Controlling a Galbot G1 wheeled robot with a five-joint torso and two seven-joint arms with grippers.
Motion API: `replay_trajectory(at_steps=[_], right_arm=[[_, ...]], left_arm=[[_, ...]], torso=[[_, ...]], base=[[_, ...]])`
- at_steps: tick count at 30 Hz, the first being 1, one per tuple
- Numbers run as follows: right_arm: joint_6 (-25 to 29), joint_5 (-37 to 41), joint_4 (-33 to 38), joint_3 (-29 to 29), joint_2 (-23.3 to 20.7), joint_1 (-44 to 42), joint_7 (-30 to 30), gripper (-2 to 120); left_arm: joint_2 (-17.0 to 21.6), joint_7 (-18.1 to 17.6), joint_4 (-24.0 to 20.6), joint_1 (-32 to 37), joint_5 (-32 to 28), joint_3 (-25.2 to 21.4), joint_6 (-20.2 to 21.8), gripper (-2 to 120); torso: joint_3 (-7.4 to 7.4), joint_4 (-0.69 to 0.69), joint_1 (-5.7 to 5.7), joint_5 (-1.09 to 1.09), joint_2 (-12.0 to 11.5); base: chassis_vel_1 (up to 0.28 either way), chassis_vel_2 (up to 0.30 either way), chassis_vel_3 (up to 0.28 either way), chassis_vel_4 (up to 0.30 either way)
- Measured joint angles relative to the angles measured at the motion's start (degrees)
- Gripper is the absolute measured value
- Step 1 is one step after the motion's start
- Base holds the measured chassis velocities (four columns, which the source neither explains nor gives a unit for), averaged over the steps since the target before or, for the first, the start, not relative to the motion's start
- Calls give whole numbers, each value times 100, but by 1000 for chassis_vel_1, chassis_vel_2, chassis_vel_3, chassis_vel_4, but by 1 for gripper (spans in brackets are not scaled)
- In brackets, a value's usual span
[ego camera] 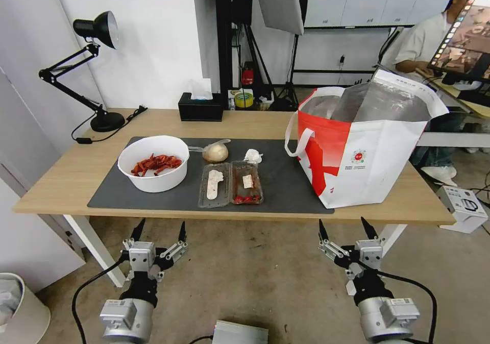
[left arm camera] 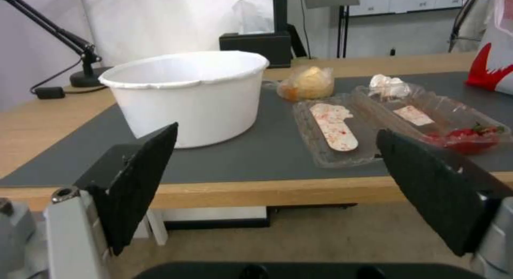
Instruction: Pick up the trash from the table and place it into the takeout bag.
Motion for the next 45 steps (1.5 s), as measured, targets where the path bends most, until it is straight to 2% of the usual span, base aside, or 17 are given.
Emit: replay_trajectory(at_steps=[14,17,18,19,22,23,26,29,45], right_arm=[[-7,9,0,3,-17,-1,-1,100],[-326,238,111,195,-393,-73,-66,100],[-577,418,209,343,-680,-130,-126,100],[-577,418,209,343,-680,-130,-126,100],[-1142,850,413,682,-1348,-251,-256,100],[-1142,850,413,682,-1348,-251,-256,100],[-1183,1034,273,658,-1461,-79,-274,100],[-1183,1039,242,629,-1461,-47,-277,100],[-1156,1027,207,549,-1454,64,-216,100]], left_arm=[[0,0,0,0,0,0,0,100],[32,-83,-21,-2,-91,24,96,100],[88,-216,-92,-6,-232,69,257,100],[88,-216,-92,-6,-232,69,257,100],[331,-795,-386,-27,-838,262,958,100],[331,-795,-386,-27,-838,262,958,100],[560,-1328,-609,-93,-1437,452,1599,100],[600,-1377,-538,-209,-1576,504,1681,100],[572,-1366,-560,-220,-1723,539,1652,100]], torso=[[0,0,0,0,0],[0,0,0,-1,0],[0,0,0,0,0],[0,0,0,0,0],[0,0,0,-2,0],[0,0,0,-2,0],[0,3,0,4,0],[0,-1,0,-1,0],[0,0,0,0,0]], base=[[0,0,0,0],[0,0,0,0],[0,0,0,0],[0,0,0,0],[0,0,0,0],[0,0,0,0],[0,0,0,0],[0,0,0,0],[0,0,0,0]])
